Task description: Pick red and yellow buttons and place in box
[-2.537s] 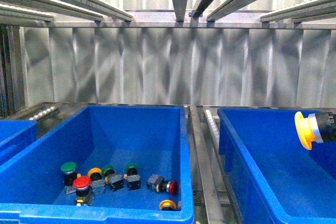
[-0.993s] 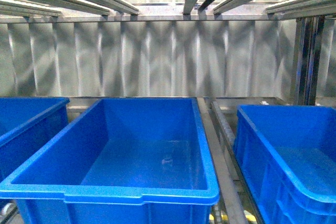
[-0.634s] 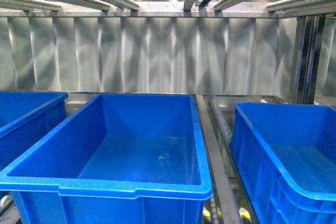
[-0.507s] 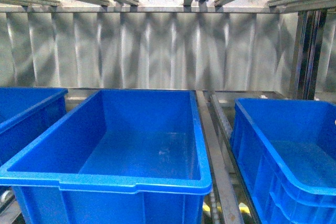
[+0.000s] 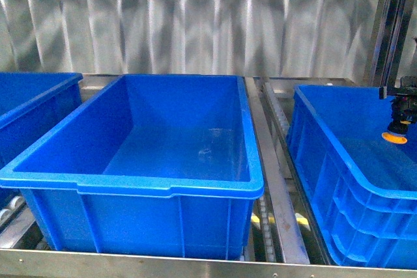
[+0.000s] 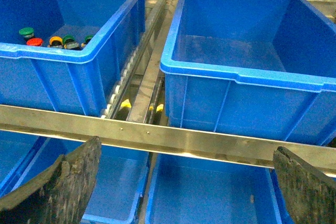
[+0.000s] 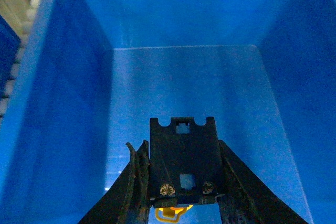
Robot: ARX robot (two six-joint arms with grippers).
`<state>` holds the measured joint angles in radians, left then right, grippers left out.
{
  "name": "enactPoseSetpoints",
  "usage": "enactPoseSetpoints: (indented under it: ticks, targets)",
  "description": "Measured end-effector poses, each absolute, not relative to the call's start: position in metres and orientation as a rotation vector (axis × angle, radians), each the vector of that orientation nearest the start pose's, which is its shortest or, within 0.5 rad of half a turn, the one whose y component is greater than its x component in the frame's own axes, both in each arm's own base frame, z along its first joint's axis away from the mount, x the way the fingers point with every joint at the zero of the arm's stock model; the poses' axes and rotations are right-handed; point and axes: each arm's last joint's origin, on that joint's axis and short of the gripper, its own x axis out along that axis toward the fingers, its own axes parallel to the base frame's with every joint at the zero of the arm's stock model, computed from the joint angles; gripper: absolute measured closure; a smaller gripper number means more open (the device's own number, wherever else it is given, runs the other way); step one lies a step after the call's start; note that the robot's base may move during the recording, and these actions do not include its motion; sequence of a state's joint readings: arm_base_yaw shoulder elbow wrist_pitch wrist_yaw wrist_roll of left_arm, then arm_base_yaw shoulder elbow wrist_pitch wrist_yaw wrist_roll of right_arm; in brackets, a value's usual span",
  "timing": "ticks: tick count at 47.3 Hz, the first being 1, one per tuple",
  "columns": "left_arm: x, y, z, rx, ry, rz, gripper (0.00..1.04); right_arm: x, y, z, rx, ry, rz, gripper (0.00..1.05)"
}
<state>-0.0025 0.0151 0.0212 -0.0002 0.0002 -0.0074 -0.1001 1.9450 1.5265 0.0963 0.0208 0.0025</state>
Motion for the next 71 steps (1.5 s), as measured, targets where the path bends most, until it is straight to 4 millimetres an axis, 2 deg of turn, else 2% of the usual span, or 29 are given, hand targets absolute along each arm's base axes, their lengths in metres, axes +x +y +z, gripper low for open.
enactPoseSetpoints:
  ticks: [8, 14, 18, 24, 35, 41, 45, 49, 51, 54, 56, 58, 64, 68, 71]
  targets:
    - [0.097, 0.000, 0.170, -0.008, -0.006, -0.003, 0.08, 0.476, -0.058, 0.246, -0.005, 0.386, -0.139, 0.79]
    - [0.097, 0.000, 0.169, -0.008, -0.006, -0.003, 0.08, 0.484, -0.068, 0.219, -0.022, 0.432, -0.166, 0.79]
    - [0.097, 0.000, 0.169, -0.007, -0.006, -0.003, 0.08, 0.489, -0.079, 0.193, -0.023, 0.478, -0.196, 0.79]
    - [0.097, 0.000, 0.170, -0.008, -0.006, -0.003, 0.08, 0.490, -0.085, 0.176, -0.031, 0.496, -0.207, 0.78]
    - [0.097, 0.000, 0.169, -0.007, -0.006, -0.003, 0.08, 0.487, -0.084, 0.179, -0.022, 0.447, -0.206, 0.44]
    - [0.097, 0.000, 0.170, -0.007, -0.006, -0.003, 0.08, 0.470, -0.077, 0.197, -0.001, 0.396, -0.179, 0.23]
    - [0.097, 0.000, 0.170, -0.007, -0.006, -0.003, 0.08, 0.442, -0.071, 0.233, 0.041, 0.275, -0.144, 0.05]
    - [0.097, 0.000, 0.169, -0.007, -0.006, -0.003, 0.08, 0.407, -0.065, 0.269, 0.090, 0.168, -0.114, 0.06]
    - [0.097, 0.000, 0.170, -0.007, -0.006, -0.003, 0.08, 0.383, -0.060, 0.286, 0.117, 0.105, -0.088, 0.06]
    - [0.097, 0.000, 0.169, -0.007, -0.006, -0.003, 0.08, 0.357, -0.054, 0.300, 0.149, 0.048, -0.058, 0.07]
    - [0.097, 0.000, 0.169, -0.007, -0.006, -0.003, 0.08, 0.333, -0.048, 0.305, 0.112, 0.012, -0.027, 0.15]
    - [0.097, 0.000, 0.170, -0.007, -0.006, -0.003, 0.08, 0.299, -0.037, 0.303, 0.067, -0.001, -0.022, 0.25]
    - [0.097, 0.000, 0.169, -0.007, -0.006, -0.003, 0.08, 0.229, -0.012, 0.276, 0.029, 0.014, -0.022, 0.46]
    - [0.097, 0.000, 0.170, -0.008, -0.006, -0.003, 0.08, 0.172, 0.000, 0.238, 0.013, 0.043, 0.008, 0.67]
    - [0.097, 0.000, 0.170, -0.008, -0.006, -0.003, 0.08, 0.149, 0.000, 0.217, 0.010, 0.060, 0.004, 0.78]
